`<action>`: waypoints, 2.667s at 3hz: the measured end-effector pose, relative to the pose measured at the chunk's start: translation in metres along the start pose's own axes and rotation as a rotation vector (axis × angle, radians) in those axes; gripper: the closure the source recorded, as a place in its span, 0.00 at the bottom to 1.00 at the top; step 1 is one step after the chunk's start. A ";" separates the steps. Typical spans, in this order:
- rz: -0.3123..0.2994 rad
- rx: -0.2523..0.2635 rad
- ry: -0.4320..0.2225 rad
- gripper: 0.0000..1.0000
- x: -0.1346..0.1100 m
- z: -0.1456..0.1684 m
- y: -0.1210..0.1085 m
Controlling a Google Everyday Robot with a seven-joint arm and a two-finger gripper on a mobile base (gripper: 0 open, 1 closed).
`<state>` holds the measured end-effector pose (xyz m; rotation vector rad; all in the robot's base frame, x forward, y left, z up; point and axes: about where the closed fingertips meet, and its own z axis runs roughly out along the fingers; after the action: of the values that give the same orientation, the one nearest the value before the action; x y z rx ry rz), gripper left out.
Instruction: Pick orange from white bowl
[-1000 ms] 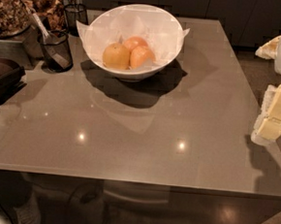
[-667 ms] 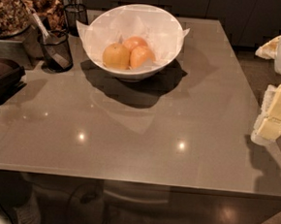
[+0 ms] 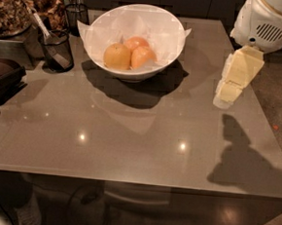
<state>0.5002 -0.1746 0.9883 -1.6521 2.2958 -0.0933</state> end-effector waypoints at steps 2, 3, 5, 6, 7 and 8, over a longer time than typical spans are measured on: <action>-0.006 0.010 -0.012 0.00 -0.005 0.000 -0.002; 0.097 -0.011 -0.014 0.00 -0.013 0.015 -0.027; 0.207 -0.034 -0.010 0.00 -0.034 0.044 -0.070; 0.202 -0.036 -0.059 0.00 -0.041 0.046 -0.075; 0.165 -0.080 -0.111 0.00 -0.099 0.059 -0.097; 0.165 -0.063 -0.132 0.00 -0.105 0.059 -0.103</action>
Offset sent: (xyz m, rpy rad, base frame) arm 0.0245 0.0105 -0.0114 0.0125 0.0796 -0.0703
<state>0.6416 -0.1033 0.9779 -1.4440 2.3446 0.1219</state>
